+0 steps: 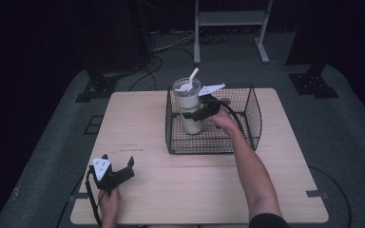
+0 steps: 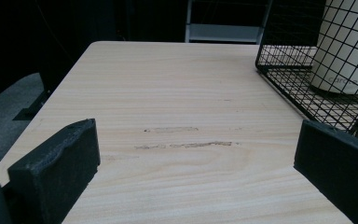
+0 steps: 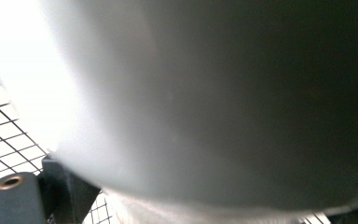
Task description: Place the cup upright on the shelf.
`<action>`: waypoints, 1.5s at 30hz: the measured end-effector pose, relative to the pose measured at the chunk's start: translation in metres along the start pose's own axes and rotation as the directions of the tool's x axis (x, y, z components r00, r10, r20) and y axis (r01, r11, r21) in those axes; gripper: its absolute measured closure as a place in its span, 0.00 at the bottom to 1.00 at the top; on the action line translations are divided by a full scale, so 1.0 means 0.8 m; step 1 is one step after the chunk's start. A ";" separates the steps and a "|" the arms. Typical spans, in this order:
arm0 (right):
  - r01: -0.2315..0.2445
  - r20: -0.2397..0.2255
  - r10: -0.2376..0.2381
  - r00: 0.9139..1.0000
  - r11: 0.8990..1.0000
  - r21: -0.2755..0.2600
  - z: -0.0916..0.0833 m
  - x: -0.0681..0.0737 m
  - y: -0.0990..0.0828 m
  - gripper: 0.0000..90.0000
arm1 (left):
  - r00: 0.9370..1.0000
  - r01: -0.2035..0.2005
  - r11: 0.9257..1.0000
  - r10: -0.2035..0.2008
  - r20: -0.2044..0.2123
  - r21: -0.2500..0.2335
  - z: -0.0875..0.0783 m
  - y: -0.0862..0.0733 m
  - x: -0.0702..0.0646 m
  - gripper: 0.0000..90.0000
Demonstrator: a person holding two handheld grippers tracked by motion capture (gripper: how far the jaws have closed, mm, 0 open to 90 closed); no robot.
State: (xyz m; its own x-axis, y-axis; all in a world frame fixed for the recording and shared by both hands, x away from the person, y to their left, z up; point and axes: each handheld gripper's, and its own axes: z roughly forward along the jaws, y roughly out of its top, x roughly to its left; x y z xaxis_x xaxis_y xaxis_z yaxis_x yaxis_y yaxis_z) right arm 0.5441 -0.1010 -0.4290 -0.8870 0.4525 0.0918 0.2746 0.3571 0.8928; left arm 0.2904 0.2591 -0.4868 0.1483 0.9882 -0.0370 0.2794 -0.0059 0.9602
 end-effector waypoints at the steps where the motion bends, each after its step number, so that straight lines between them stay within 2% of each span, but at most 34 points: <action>1: -0.002 0.002 0.002 1.000 1.000 -0.002 0.000 0.000 0.000 0.10 | 1.000 -0.001 1.000 0.001 0.000 0.000 0.000 0.000 0.000 0.00; 9: -0.004 0.010 0.004 1.000 1.000 -0.004 -0.007 -0.003 -0.006 0.10 | 1.000 -0.005 1.000 0.005 0.001 0.001 0.000 0.000 -0.001 0.00; 14: 0.040 0.040 -0.040 0.998 0.999 -0.001 -0.010 -0.002 -0.008 0.10 | 1.000 -0.009 1.000 0.009 0.001 0.001 0.000 0.000 -0.001 0.00; 25: 0.048 0.033 -0.048 0.998 0.999 0.007 -0.016 -0.007 -0.013 0.09 | 1.000 -0.011 1.000 0.011 -0.003 0.003 0.001 0.000 -0.002 0.00; 34: 0.032 0.031 -0.033 0.999 0.999 0.021 -0.026 -0.010 -0.020 0.09 | 1.000 -0.011 1.000 0.011 -0.003 0.002 0.002 0.000 -0.002 0.00; 45: 0.031 0.046 -0.033 0.998 0.999 0.040 -0.033 -0.010 -0.025 0.09 | 1.000 -0.015 1.000 0.015 -0.002 0.002 0.001 0.000 -0.003 0.00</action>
State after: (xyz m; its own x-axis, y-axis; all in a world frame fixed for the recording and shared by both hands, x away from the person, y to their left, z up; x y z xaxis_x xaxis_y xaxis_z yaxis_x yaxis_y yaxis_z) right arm 0.5361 -0.1332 -0.4360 -0.8777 0.4774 0.0419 0.2612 0.4032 0.8770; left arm 0.2910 0.2568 -0.4872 0.1511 0.9883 -0.0218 0.2789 -0.0214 0.9601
